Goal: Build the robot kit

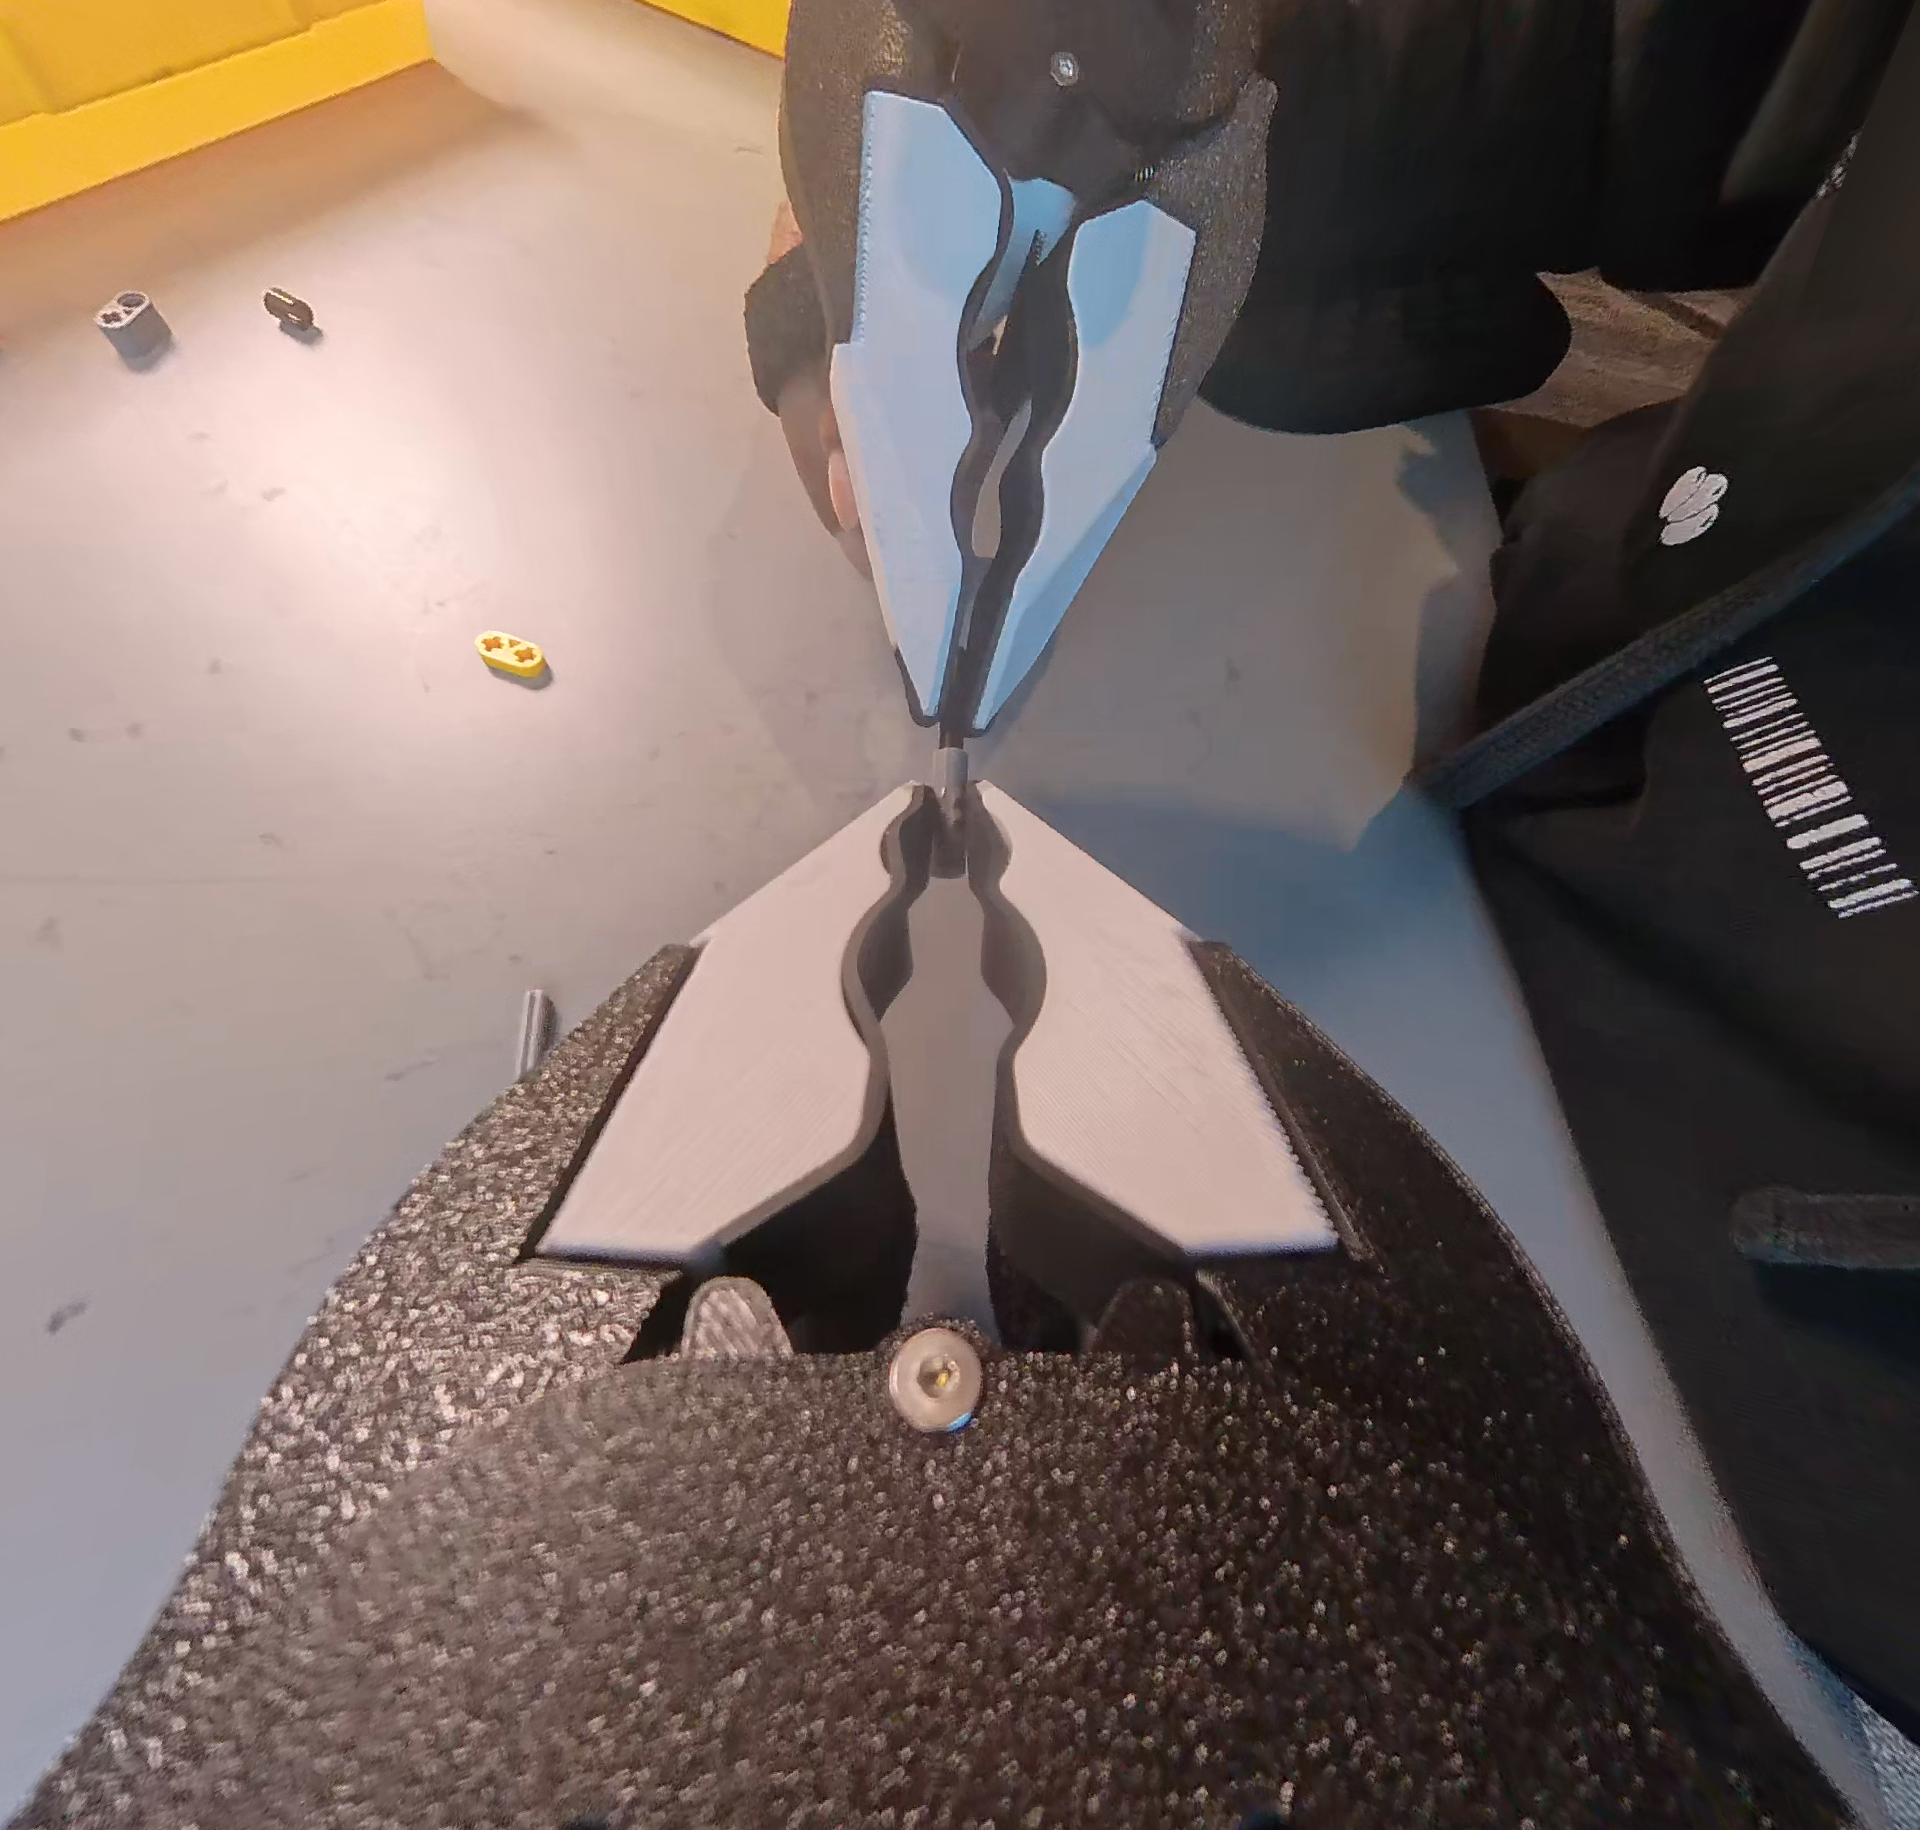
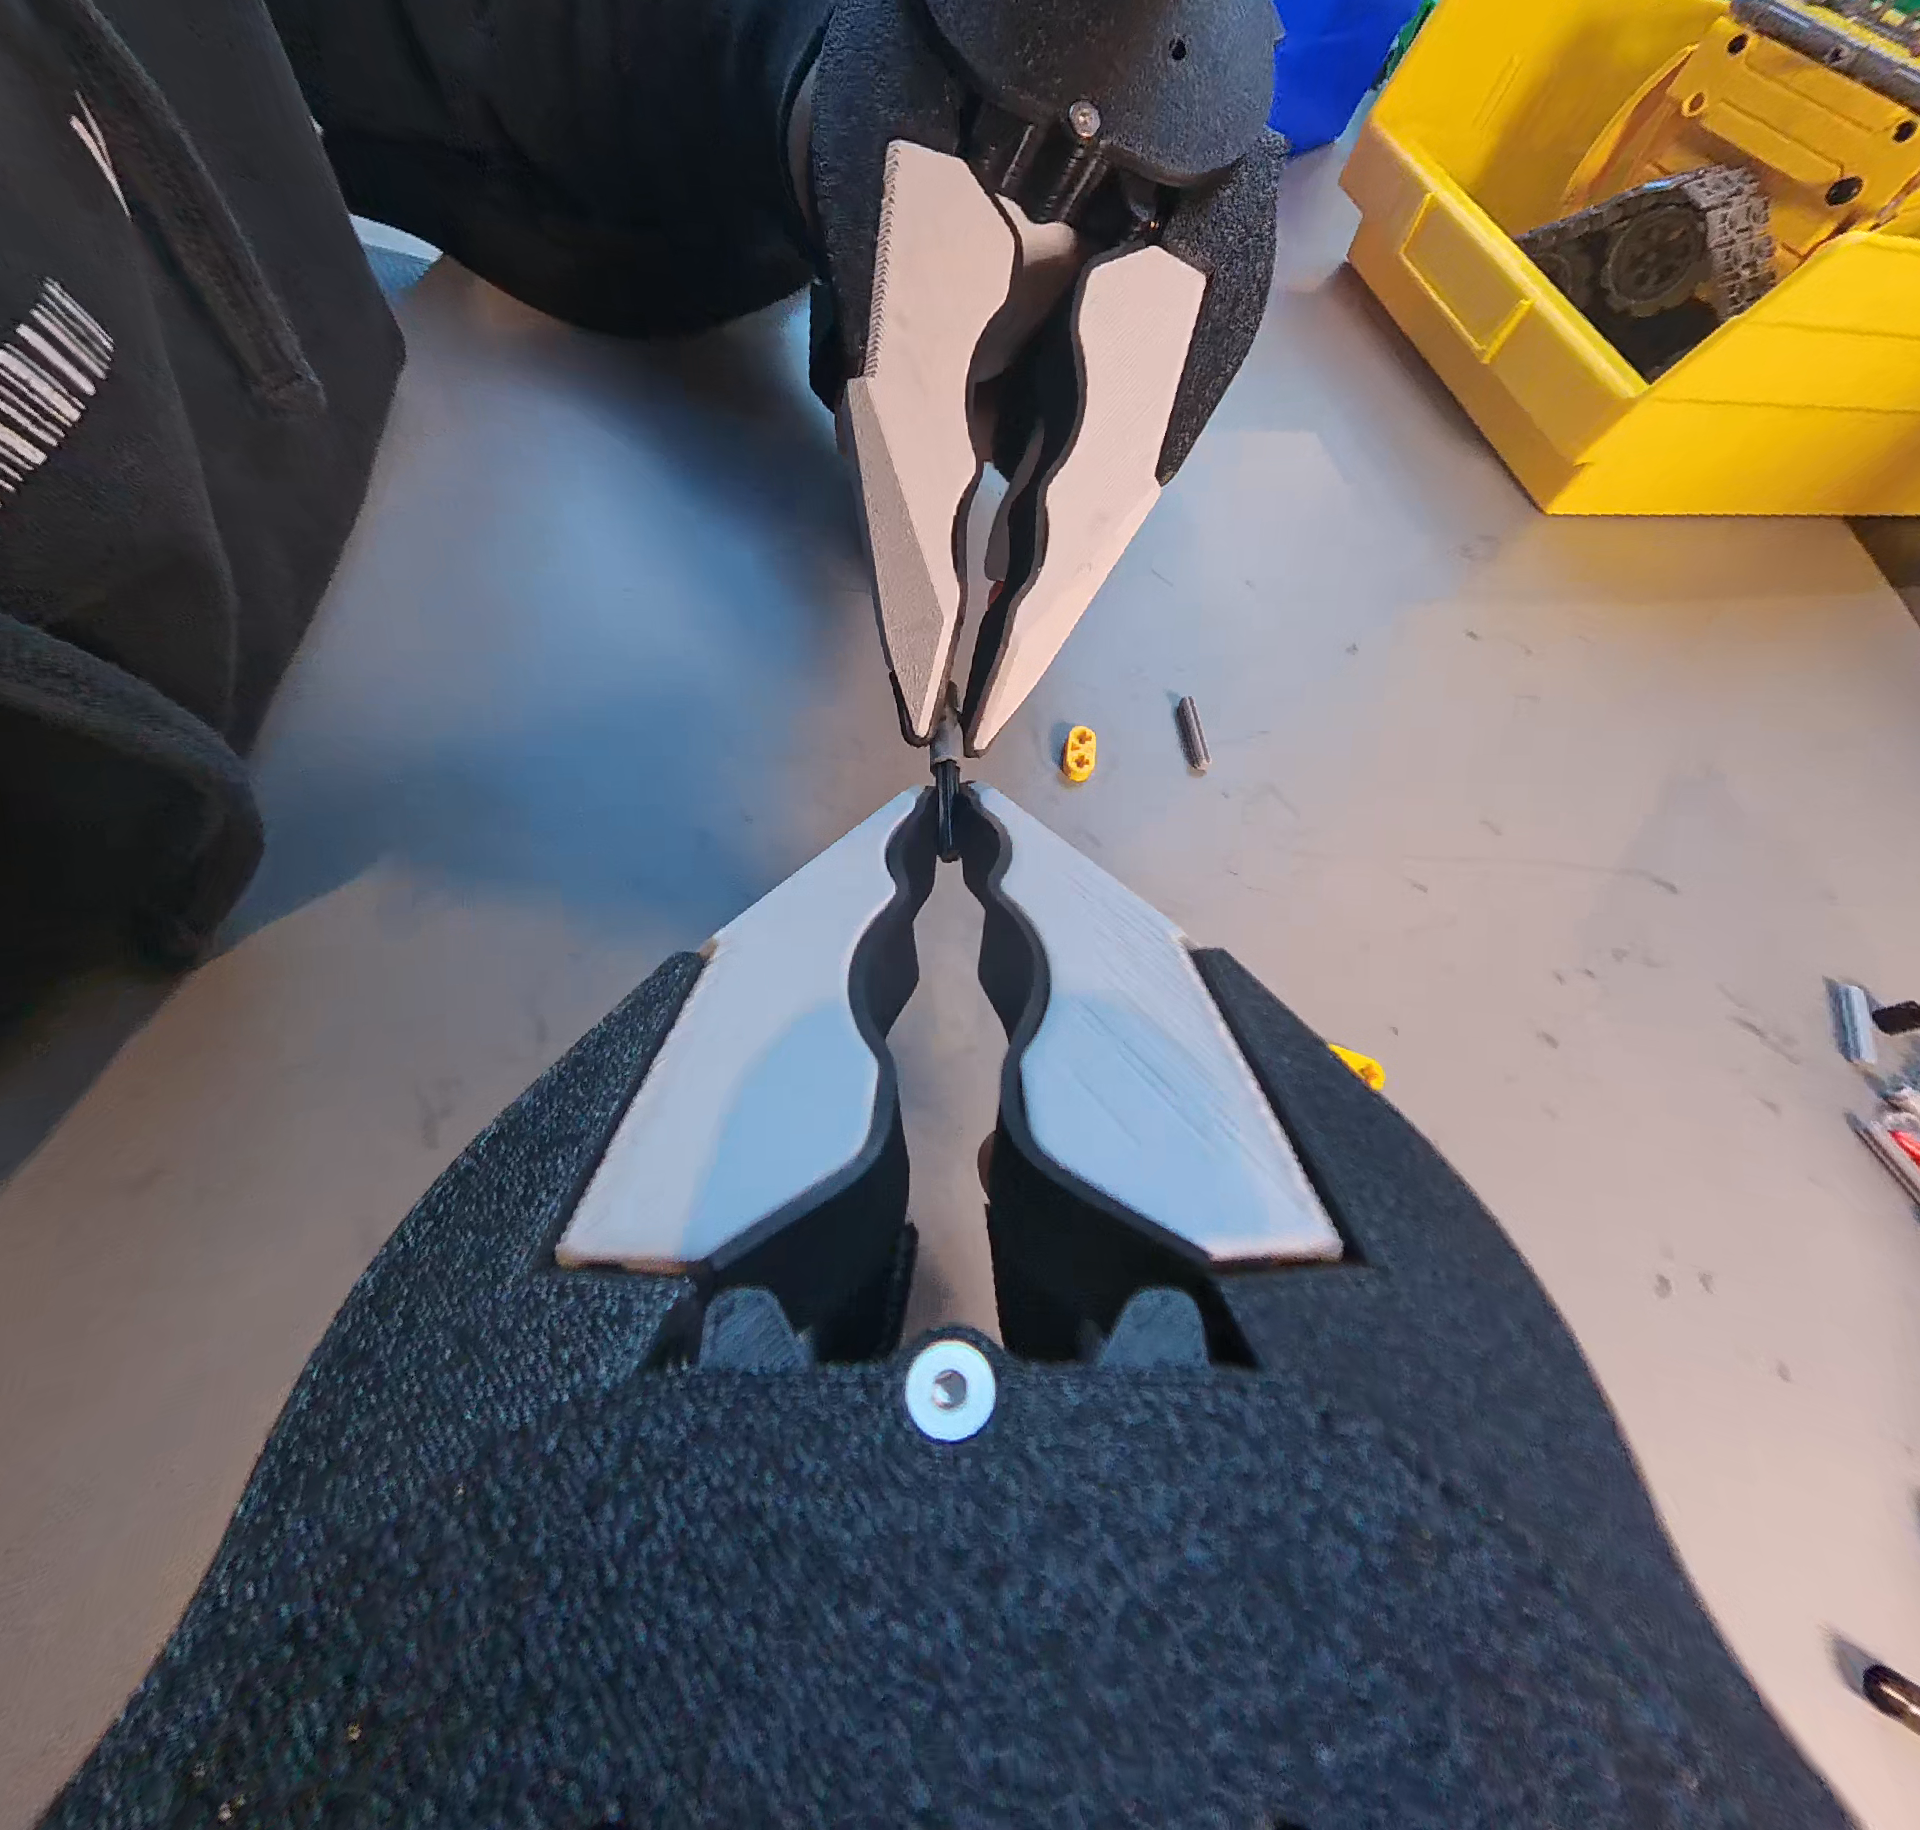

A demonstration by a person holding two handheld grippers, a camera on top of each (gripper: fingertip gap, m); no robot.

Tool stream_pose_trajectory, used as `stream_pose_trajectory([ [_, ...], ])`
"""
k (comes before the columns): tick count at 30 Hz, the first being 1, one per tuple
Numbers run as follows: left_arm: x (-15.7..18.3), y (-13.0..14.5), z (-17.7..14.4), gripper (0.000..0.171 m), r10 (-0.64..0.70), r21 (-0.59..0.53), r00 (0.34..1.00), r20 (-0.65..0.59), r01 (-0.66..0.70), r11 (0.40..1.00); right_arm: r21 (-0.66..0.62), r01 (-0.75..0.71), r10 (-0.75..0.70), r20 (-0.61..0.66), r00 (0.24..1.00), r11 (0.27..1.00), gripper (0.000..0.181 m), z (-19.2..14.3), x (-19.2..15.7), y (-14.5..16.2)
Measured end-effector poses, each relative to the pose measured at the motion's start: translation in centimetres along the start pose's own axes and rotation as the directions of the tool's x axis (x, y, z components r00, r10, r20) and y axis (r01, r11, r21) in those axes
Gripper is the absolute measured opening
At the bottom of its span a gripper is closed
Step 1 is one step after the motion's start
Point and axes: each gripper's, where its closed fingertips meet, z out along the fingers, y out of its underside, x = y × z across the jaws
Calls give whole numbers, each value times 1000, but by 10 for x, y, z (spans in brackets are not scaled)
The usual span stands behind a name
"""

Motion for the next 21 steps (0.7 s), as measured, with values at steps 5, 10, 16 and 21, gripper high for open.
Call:
stream_pose_trajectory([
  [5,-1,-3,-1,3,17,9,1000,18,-17,1000,16,-23,22,4,1000,1000,3,-1,1,-2],
  [10,1,0,1,3,39,-5,999,21,-39,999,5,-20,20,20,1000,1000,3,1,-2,0],
  [16,-5,17,8,5,104,-142,992,73,-92,986,-147,43,-40,20,999,988,4,11,-3,20],
  [21,-4,14,9,5,122,-140,989,90,-108,984,-197,53,-50,19,999,979,9,14,-4,23],
])
